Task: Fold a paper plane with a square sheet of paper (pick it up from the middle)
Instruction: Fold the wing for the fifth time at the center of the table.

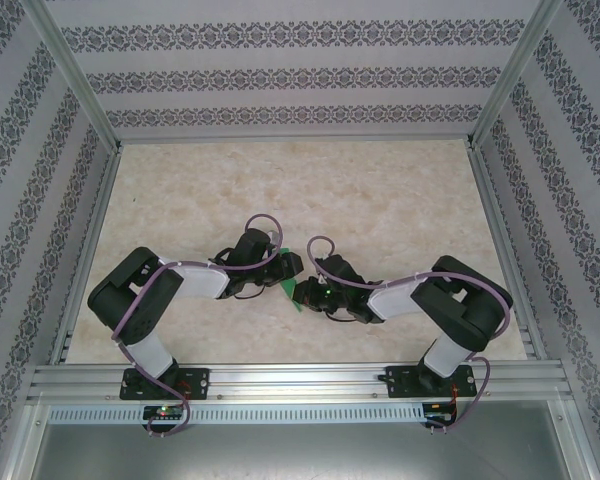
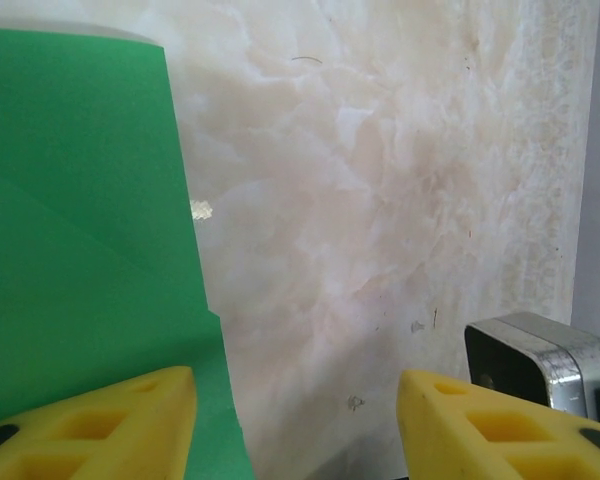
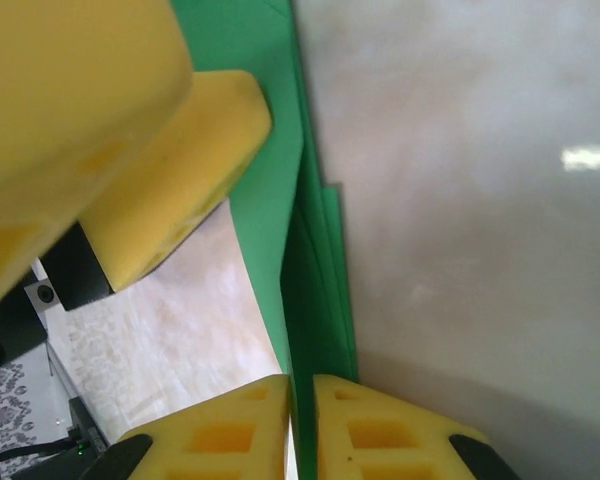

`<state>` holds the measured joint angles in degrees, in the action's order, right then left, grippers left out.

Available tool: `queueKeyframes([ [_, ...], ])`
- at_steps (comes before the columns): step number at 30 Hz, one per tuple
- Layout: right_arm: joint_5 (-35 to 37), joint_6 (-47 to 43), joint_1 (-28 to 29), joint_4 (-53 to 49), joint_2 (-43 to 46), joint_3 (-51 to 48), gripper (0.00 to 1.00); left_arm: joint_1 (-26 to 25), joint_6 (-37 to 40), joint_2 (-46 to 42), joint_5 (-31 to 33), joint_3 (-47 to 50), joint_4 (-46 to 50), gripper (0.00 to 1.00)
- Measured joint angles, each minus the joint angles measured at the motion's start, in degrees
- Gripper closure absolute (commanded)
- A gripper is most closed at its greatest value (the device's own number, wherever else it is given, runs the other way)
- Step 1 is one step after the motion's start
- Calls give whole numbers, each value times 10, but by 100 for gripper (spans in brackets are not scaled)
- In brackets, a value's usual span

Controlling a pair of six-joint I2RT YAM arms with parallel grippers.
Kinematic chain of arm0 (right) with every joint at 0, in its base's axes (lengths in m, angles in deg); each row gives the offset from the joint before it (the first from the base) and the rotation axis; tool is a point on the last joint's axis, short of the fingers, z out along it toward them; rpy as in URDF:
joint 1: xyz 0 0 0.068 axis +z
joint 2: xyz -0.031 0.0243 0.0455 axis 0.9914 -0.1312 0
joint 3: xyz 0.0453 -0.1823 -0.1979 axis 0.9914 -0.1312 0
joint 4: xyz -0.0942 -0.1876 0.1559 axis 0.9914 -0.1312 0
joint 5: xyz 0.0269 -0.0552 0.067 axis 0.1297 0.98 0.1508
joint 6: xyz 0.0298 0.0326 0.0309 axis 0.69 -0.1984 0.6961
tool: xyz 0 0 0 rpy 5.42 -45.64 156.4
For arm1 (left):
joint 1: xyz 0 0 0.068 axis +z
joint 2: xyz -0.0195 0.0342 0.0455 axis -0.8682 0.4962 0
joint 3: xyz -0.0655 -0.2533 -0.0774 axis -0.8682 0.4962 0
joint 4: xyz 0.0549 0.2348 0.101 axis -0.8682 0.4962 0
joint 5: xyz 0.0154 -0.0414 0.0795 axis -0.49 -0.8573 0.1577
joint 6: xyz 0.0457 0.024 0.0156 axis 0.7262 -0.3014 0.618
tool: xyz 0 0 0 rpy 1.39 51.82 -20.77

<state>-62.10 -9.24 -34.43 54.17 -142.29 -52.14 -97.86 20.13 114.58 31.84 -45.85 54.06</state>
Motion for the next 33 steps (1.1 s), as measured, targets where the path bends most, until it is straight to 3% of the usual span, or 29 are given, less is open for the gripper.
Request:
queueKeyframes([
  [12, 8, 0, 6, -24, 15, -8, 94, 0, 0, 2, 0, -3, 2, 44],
  [23, 31, -7, 18, -66, 25, 4, 89, 0, 0, 3, -2, -4, 4, 44],
  [29, 66, -31, 22, -182, 104, 9, 84, 0, 2, 3, -2, -8, 10, 44],
  [33, 83, -46, 22, -209, 162, 13, 88, 0, 2, 4, -3, -10, 13, 44],
])
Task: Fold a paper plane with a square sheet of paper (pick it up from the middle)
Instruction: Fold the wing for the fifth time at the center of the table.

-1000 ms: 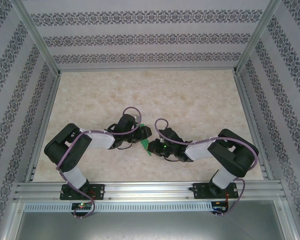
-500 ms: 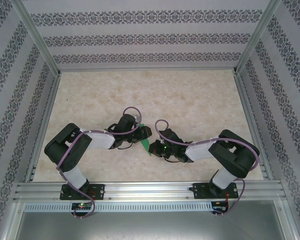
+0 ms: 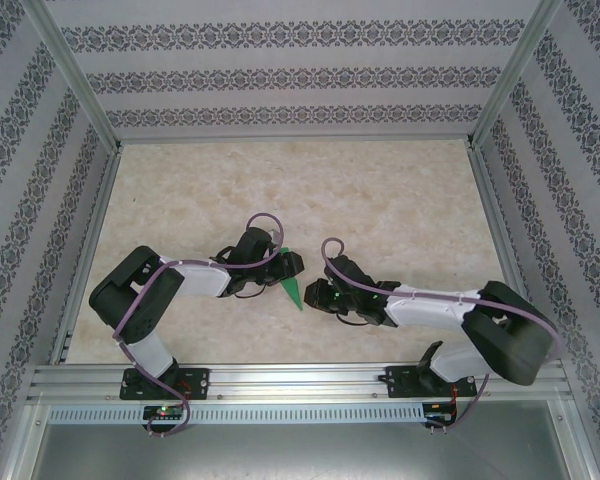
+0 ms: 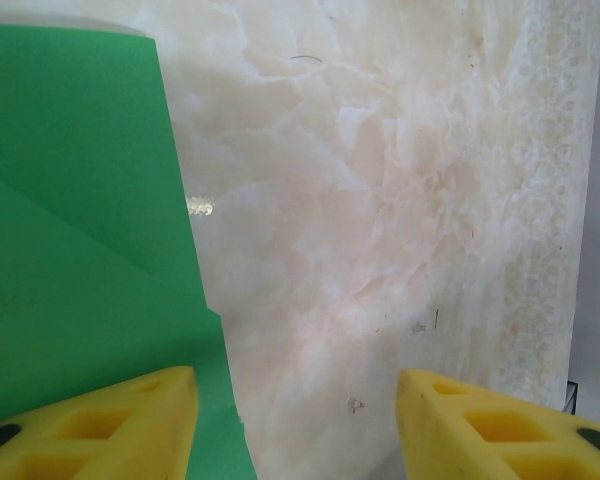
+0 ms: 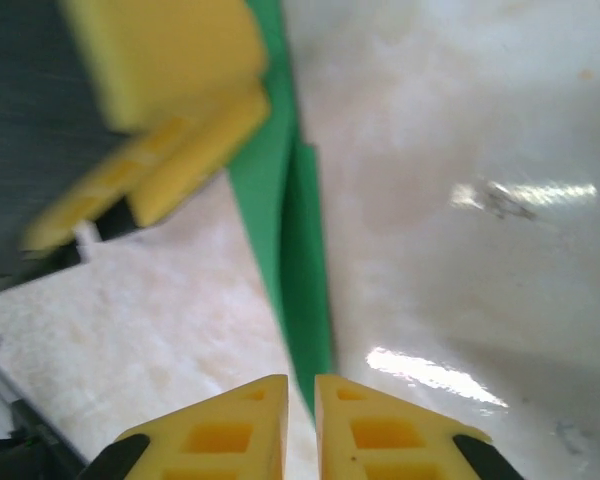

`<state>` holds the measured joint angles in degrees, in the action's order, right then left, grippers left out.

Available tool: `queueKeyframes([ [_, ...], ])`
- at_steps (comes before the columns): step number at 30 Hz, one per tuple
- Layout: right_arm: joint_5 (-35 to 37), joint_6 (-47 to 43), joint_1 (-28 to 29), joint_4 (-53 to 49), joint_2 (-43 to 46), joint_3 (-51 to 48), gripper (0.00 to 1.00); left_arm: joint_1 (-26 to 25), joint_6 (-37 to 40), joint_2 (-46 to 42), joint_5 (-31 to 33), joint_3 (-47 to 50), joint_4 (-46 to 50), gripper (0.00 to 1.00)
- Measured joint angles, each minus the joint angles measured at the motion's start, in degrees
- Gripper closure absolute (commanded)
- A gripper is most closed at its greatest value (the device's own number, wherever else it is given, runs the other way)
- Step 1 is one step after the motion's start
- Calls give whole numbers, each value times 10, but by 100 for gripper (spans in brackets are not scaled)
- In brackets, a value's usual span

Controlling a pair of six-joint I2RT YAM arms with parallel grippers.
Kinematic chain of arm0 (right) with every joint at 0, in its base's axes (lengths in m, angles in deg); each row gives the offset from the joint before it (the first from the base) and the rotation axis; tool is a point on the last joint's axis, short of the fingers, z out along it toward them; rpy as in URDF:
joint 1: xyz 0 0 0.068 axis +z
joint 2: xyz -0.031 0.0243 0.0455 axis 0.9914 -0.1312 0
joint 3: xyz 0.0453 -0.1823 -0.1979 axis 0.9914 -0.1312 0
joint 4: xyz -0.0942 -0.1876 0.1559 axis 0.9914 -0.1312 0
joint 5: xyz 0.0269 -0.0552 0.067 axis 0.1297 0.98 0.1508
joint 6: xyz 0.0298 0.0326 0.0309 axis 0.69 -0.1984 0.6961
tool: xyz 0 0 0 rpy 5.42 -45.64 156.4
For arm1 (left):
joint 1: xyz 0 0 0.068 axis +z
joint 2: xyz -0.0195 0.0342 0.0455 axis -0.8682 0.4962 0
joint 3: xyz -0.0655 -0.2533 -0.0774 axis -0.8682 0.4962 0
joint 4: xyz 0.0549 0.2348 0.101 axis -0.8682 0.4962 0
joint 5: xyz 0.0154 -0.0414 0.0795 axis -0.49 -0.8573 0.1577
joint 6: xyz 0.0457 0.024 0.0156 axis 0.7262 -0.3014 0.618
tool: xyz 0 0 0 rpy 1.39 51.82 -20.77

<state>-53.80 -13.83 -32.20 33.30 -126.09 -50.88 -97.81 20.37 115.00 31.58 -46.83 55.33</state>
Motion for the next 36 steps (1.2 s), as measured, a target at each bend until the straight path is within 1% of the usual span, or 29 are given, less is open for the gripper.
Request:
queueKeyframes([
  [4, -6, -4, 0, 24, 3, 5, 95, 0, 0, 0, -2, 0, 1, 44],
  [10, -34, -1, 0, 76, -78, 38, 98, 1, 0, 0, -4, -1, 2, 45],
  [15, -53, 21, -9, 136, -143, 46, 99, 1, 2, 0, -4, -2, 4, 45],
  [19, -70, 48, -20, 195, -173, 34, 99, 1, 3, 0, -4, -2, 4, 45],
  [29, -92, 91, -20, 276, -210, -3, 98, 1, 4, 0, -5, -2, 4, 45],
  [36, -92, 109, -20, 337, -216, -31, 98, 1, 4, 1, -6, -2, 4, 45],
])
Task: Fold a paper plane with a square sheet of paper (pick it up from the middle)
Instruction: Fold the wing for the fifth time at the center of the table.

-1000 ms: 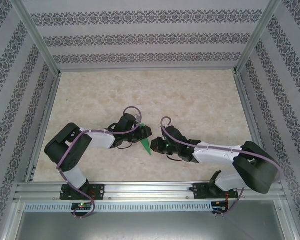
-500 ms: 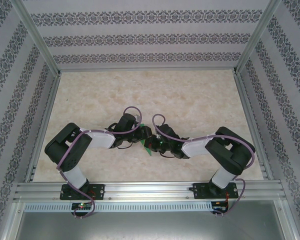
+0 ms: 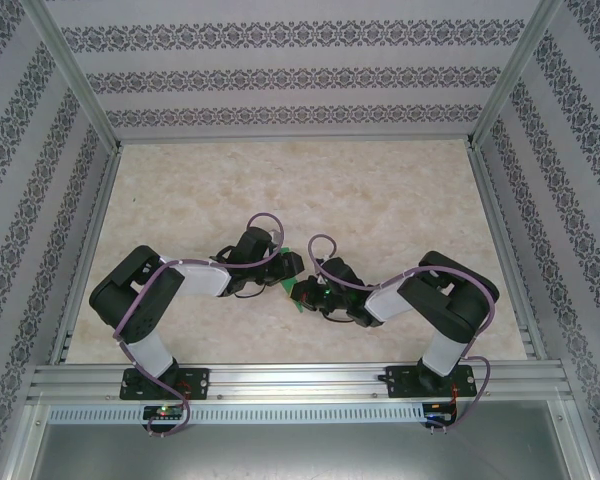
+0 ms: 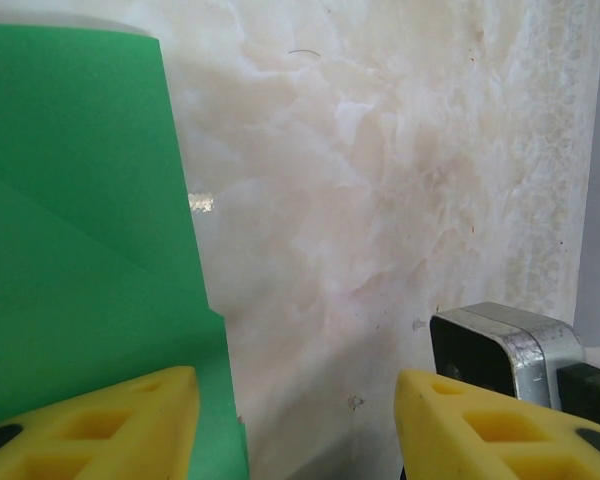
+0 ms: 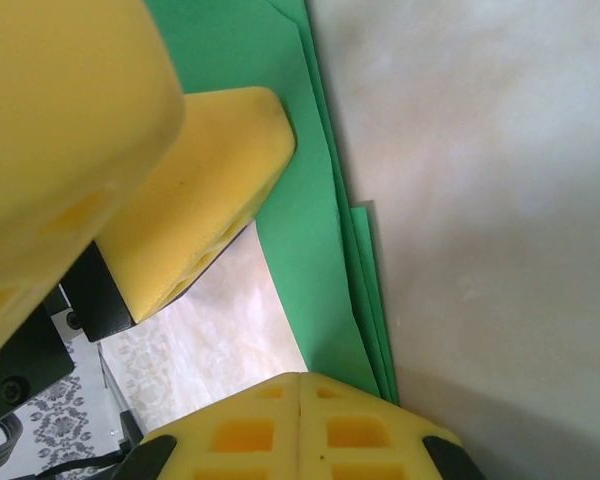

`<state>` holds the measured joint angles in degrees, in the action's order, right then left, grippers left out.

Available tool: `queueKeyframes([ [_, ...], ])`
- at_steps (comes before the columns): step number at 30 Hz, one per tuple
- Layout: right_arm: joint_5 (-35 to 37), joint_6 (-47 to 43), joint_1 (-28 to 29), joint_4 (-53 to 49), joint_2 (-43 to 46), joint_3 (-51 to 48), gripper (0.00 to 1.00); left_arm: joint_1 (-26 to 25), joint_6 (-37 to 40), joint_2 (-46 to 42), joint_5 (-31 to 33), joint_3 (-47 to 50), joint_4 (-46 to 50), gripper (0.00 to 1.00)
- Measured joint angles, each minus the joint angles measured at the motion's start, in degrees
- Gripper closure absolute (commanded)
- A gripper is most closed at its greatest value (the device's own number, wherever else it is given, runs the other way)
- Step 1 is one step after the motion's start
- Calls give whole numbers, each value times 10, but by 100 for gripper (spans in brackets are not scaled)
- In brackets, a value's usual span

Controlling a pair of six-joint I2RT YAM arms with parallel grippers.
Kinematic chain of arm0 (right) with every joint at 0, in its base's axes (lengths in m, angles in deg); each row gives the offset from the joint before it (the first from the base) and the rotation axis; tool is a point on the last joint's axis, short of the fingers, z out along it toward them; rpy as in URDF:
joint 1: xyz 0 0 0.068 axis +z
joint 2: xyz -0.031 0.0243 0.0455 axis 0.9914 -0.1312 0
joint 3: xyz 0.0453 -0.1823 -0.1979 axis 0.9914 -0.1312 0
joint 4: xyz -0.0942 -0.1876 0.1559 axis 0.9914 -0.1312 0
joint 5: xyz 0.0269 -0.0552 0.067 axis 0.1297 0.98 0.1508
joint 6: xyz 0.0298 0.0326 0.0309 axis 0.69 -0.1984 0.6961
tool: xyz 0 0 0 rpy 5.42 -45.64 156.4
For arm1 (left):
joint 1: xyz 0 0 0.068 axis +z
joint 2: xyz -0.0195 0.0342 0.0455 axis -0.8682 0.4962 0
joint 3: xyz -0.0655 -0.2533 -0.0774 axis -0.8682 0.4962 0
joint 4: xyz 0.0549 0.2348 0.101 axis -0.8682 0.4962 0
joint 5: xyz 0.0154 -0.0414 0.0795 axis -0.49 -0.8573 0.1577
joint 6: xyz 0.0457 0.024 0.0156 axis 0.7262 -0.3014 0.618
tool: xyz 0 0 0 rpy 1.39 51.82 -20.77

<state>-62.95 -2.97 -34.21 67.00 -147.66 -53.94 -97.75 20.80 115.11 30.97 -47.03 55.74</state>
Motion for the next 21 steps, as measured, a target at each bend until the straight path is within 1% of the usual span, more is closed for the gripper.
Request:
queueKeyframes([
  [4, 0, 2, 0, 5, 3, -6, 97, 0, 0, 0, 0, 0, 0, 45],
  [12, 10, -16, 31, -90, 45, 2, 97, 0, 0, 2, 0, -2, 3, 45],
  [21, 19, -19, 35, -93, 57, -12, 98, 0, 0, 3, -2, -4, 5, 45],
])
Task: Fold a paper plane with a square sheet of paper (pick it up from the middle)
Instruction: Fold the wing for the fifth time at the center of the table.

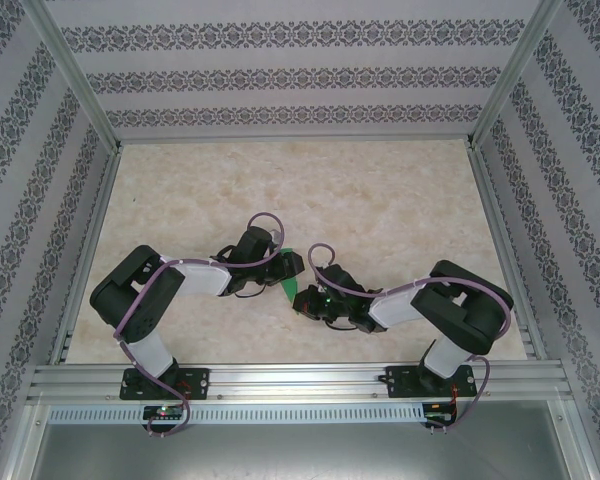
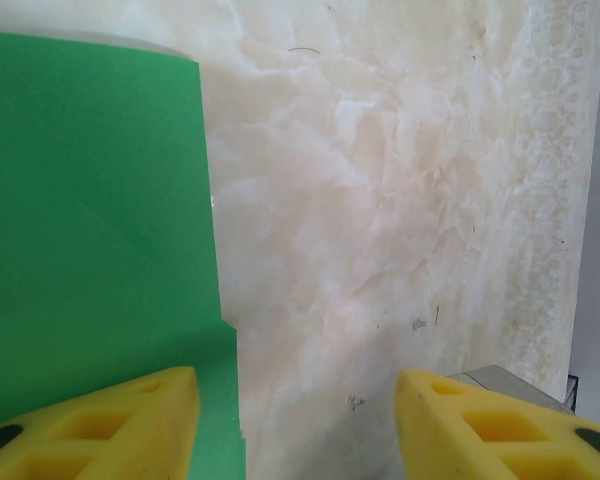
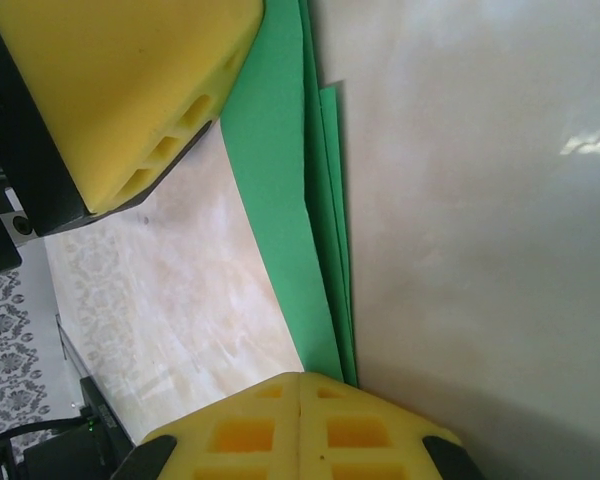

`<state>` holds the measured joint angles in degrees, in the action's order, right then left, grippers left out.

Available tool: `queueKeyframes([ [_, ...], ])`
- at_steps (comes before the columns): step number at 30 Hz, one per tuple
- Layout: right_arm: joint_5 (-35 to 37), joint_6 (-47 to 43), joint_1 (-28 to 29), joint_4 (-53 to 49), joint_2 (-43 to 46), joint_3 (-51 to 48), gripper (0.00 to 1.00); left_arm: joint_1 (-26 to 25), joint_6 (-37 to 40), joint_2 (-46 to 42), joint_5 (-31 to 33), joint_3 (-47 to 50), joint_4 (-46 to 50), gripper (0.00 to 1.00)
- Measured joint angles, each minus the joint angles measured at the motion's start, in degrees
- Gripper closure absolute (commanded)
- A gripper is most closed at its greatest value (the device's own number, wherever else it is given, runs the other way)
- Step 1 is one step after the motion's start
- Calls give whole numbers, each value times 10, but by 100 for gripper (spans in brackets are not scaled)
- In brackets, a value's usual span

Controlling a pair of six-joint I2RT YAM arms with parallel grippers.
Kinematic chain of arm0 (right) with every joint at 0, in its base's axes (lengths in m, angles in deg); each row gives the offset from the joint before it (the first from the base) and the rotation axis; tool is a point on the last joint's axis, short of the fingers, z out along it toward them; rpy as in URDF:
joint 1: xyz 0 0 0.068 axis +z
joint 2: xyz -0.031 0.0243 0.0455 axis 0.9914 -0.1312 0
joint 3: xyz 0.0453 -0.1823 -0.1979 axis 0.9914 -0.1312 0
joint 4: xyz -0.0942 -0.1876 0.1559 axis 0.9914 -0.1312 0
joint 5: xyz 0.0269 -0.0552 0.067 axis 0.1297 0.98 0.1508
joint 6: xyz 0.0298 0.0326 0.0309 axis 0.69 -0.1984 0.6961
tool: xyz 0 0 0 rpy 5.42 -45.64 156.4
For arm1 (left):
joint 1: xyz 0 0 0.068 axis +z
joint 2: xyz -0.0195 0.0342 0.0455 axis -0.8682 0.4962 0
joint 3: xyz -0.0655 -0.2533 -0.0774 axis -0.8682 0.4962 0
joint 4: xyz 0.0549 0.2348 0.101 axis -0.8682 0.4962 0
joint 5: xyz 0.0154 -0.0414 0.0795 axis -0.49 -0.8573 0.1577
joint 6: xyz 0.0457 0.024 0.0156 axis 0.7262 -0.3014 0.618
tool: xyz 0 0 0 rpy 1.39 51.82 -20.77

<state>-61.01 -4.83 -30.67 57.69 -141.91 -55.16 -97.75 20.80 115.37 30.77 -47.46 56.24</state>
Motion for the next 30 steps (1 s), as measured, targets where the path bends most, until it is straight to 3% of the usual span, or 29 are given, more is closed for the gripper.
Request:
queueKeyframes([
  [10, 36, -61, 18, -196, 118, 5, 96, 0, 0, 0, 0, -2, 3, 45],
  [14, 55, -84, 16, -232, 149, 35, 95, 0, 0, 0, 0, -2, 3, 45],
  [30, 84, -44, 9, -66, 13, 75, 96, 0, 0, 4, -2, -5, 4, 45],
])
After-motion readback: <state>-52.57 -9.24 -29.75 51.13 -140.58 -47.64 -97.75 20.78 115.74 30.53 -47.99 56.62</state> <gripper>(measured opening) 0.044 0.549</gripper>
